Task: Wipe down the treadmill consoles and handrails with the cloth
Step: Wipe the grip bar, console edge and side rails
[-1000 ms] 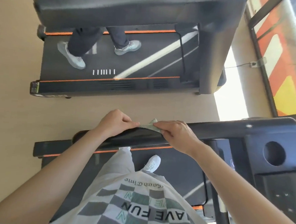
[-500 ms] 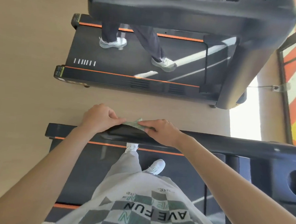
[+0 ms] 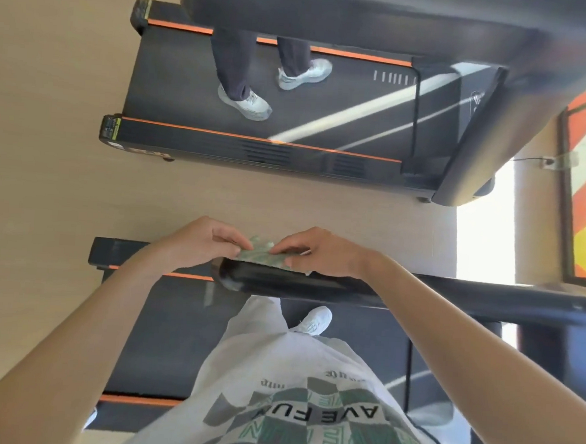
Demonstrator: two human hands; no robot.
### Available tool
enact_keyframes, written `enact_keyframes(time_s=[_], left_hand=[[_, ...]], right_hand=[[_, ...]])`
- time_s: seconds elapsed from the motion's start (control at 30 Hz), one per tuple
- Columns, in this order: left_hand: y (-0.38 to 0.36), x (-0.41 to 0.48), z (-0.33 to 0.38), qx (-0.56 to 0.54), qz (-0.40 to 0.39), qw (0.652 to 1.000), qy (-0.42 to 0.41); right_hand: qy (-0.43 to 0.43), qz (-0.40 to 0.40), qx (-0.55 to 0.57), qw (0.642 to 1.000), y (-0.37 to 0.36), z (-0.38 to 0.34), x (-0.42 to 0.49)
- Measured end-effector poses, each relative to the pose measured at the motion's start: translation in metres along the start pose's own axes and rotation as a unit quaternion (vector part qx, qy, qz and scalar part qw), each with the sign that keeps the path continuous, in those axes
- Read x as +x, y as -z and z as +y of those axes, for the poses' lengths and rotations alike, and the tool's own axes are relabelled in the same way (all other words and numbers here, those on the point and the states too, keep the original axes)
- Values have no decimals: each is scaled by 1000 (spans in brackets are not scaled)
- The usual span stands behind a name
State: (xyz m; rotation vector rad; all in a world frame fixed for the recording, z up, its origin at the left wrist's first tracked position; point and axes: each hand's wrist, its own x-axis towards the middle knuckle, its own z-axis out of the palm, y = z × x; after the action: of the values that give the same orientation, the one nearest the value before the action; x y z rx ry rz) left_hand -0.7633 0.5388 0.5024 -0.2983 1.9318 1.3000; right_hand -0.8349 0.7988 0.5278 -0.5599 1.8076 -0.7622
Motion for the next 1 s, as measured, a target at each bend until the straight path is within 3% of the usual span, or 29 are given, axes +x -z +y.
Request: enact_keyframes(time_s=[0.17,0.33,0.67,0.8,1.0], left_hand=[[-7,24,18,51,-8,999,16],[-1,36,17,72,-66,995,-2],[26,29,-10,92,-98,990,33],[16,33,4,95,-121,987,35],[-19,53,39,129,-142,981,15]], right_hand=[[-48,-4,30,998,20,12,-1],[-71,2,10,997,17,12,9],[-14,-59,0,998,10,-22,45],[-40,-87,-9,995,26,-7,35],[-59,-62,66,994,45,34,-10]])
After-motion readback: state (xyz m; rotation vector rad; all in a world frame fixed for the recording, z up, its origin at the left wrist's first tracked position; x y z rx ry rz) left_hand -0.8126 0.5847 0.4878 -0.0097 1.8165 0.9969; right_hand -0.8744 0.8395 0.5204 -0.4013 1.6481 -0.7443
